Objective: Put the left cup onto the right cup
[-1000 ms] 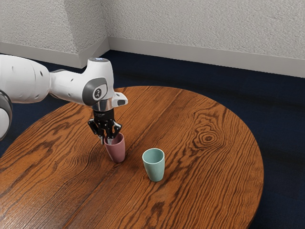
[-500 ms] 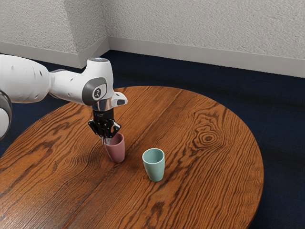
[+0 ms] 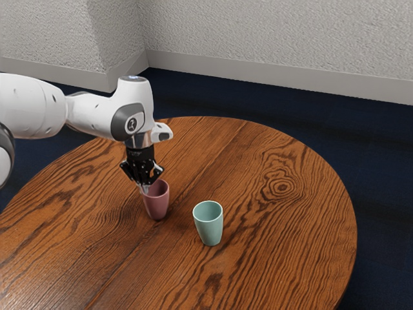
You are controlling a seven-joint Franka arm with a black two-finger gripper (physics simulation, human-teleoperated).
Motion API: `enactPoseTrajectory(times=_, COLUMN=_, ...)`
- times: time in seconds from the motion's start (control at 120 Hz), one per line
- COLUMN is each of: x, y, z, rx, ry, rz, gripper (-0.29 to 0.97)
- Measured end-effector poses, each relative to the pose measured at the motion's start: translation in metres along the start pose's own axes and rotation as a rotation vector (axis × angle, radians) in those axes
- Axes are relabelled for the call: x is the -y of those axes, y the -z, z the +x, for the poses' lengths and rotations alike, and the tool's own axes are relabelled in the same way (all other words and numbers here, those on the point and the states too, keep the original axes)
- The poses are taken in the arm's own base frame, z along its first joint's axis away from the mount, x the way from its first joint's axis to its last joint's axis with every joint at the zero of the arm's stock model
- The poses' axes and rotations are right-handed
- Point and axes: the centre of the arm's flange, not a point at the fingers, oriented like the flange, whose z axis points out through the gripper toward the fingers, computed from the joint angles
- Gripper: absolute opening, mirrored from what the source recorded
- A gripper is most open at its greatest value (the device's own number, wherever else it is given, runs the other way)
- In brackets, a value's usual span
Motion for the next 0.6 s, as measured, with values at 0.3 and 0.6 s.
enactPoseTrajectory(times=0.3, x=-0.003, y=0.020, z=-0.003, rx=-0.031, ry=-0.005, rz=-0.005, gripper=-0.10)
enactPoseTrajectory(times=0.6, x=-0.011, y=0.050, z=-0.012, rx=-0.066, ry=-0.023, rz=-0.013, gripper=-0.11)
